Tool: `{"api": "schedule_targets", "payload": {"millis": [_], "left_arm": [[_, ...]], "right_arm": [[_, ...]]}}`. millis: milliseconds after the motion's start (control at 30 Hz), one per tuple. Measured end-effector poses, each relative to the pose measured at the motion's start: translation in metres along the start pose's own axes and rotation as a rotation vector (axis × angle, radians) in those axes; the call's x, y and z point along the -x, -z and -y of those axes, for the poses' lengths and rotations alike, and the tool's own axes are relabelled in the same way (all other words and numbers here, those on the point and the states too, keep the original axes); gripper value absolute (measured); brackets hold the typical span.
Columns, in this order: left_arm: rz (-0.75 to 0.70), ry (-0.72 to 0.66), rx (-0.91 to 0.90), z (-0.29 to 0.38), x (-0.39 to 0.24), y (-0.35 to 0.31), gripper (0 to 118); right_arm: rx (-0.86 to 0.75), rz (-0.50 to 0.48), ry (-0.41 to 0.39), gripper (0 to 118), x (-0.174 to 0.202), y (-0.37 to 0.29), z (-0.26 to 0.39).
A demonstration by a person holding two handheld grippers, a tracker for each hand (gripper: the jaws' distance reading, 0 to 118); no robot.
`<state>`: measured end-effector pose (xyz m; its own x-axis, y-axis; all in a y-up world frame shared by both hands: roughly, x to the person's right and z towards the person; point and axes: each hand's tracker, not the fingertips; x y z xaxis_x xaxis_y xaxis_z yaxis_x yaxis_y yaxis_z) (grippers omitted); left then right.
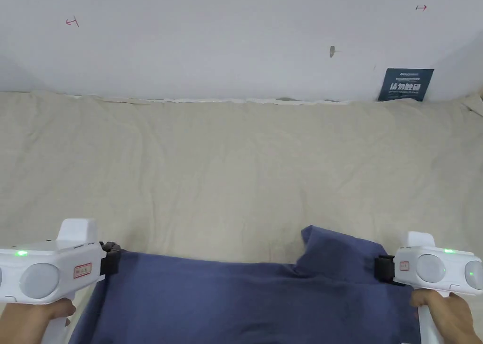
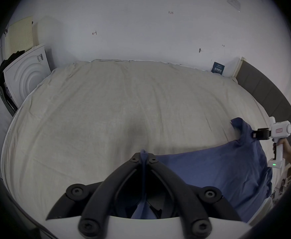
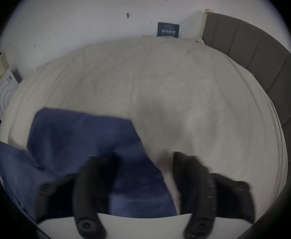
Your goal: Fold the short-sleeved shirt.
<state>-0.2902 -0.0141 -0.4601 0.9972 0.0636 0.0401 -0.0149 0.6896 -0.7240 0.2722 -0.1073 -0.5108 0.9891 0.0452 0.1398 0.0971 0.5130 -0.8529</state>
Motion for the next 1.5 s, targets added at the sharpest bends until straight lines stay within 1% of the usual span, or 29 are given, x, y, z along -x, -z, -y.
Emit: {"api": "schedule_targets", "payload": {"millis": [33, 67, 100, 133, 167, 200, 233, 267, 367, 400, 467, 533, 667, 767, 867, 1000, 1100, 1167, 1233, 1300, 1433, 1467, 1500], "left_arm": [[0.0, 0.0, 0.0, 0.0, 0.0, 0.001, 4], [-0.003, -0.002, 0.003, 0.001, 0.0, 0.001, 4], [-0.006, -0.007, 0.004, 0.002, 0.002, 0.001, 4], [-0.008, -0.009, 0.004, 0.003, 0.002, 0.001, 4], [-0.015, -0.015, 0.005, 0.005, 0.001, 0.0, 4], [-0.021, -0.023, 0.004, 0.006, 0.001, -0.002, 4], [-0.025, -0.028, 0.0, 0.008, 0.001, -0.003, 4], [-0.03, -0.033, -0.007, 0.01, 0.001, -0.007, 4], [-0.045, -0.049, -0.026, 0.018, 0.002, -0.02, 4], [-0.047, -0.057, -0.033, 0.021, 0.002, -0.028, 4], [-0.054, -0.072, -0.047, 0.028, 0.002, -0.046, 4], [-0.056, -0.092, -0.064, 0.036, 0.005, -0.064, 4], [-0.051, -0.137, -0.088, 0.059, 0.013, -0.104, 4], [-0.041, -0.159, -0.086, 0.082, 0.018, -0.127, 4], [-0.045, -0.171, -0.055, 0.114, 0.02, -0.144, 4], [-0.061, -0.168, 0.013, 0.161, 0.021, -0.152, 4], [-0.073, -0.168, 0.066, 0.193, 0.021, -0.147, 4], [-0.081, -0.17, 0.1, 0.21, 0.02, -0.141, 4], [-0.096, -0.164, 0.128, 0.225, 0.024, -0.13, 4], [-0.1, -0.16, 0.157, 0.236, 0.024, -0.124, 4], [-0.115, -0.176, 0.173, 0.243, 0.025, -0.116, 4], [-0.121, -0.188, 0.172, 0.241, 0.025, -0.117, 5], [-0.115, -0.202, 0.171, 0.236, 0.025, -0.12, 10]], "right_arm": [[0.009, -0.003, -0.011, 48, 0.002, 0.001, 0.002], [-0.042, 0.004, -0.022, 32, 0.006, -0.004, 0.006], [-0.057, 0.001, -0.044, 10, 0.008, -0.01, 0.007], [-0.047, -0.009, -0.056, 7, 0.008, -0.015, 0.008], [-0.048, -0.024, -0.067, 7, 0.01, -0.02, 0.009], [-0.071, 0.0, -0.09, 7, 0.013, -0.029, 0.011], [-0.102, -0.007, -0.115, 7, 0.014, -0.036, 0.012], [-0.137, -0.008, -0.119, 7, 0.022, -0.061, 0.017], [-0.219, -0.048, -0.12, 6, 0.021, -0.11, 0.026], [-0.247, -0.059, -0.125, 7, 0.008, -0.118, 0.024], [-0.296, -0.088, -0.123, 7, 0.0, -0.153, 0.035], [-0.337, -0.121, -0.096, 7, -0.009, -0.187, 0.05], [-0.373, -0.156, -0.089, 7, -0.023, -0.241, 0.09], [-0.378, -0.179, -0.079, 7, -0.03, -0.265, 0.127], [-0.364, -0.198, -0.064, 7, -0.035, -0.274, 0.164], [-0.318, -0.194, -0.042, 7, -0.039, -0.267, 0.213], [-0.257, -0.179, -0.01, 7, -0.045, -0.246, 0.243], [-0.217, -0.149, -0.002, 7, -0.045, -0.233, 0.26], [-0.193, -0.134, 0.007, 7, -0.047, -0.216, 0.273], [-0.149, -0.123, 0.036, 7, -0.048, -0.202, 0.284], [-0.123, -0.104, 0.069, 7, -0.048, -0.189, 0.291], [-0.126, -0.104, 0.078, 8, -0.047, -0.192, 0.292], [-0.135, -0.101, 0.085, 10, -0.046, -0.195, 0.288]]}}
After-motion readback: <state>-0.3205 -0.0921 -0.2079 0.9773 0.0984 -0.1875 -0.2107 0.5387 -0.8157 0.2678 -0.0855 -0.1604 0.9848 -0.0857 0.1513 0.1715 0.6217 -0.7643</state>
